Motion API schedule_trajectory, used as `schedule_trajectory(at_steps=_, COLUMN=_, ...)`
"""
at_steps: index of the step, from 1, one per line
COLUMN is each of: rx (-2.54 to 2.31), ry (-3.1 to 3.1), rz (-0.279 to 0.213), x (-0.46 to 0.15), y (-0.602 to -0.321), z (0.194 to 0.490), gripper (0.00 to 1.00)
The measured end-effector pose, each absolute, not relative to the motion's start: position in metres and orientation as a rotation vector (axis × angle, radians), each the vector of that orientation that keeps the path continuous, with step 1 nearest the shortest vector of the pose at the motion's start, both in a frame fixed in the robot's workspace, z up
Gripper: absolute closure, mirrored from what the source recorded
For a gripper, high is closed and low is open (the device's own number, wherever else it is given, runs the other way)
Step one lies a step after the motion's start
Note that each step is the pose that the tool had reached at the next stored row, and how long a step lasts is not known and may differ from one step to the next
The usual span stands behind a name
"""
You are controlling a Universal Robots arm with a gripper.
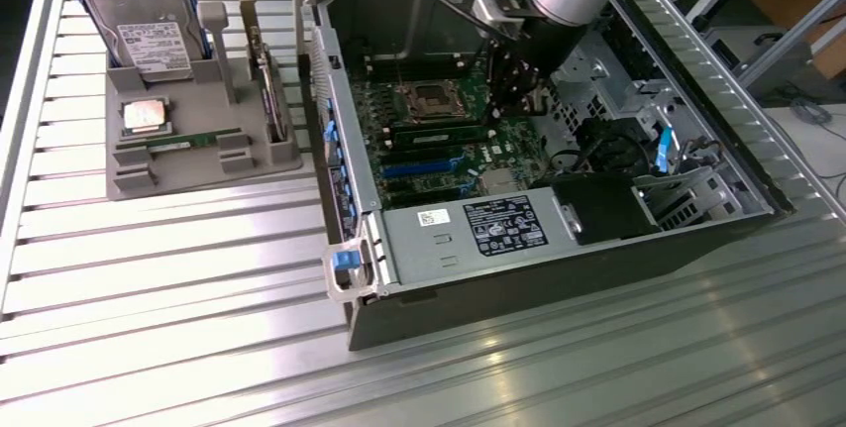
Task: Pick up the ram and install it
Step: 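Press down the ram until it locks into place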
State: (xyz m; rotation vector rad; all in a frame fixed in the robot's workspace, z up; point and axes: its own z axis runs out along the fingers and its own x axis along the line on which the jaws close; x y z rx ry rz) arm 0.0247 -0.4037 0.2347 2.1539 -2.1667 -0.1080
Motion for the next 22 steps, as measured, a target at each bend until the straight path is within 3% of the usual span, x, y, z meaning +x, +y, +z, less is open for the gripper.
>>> schedule_trajectory(at_steps=12, rx=2.154, ry=-2.167, rz=-0.109, x=0.023, y=-0.404, z=0.24, gripper=0.9)
schedule_trajectory(at_steps=22, rx=2.154, ry=-2.167, rz=-0.108, x=-0.069, y=-0.404, z=0.238, gripper=0.9)
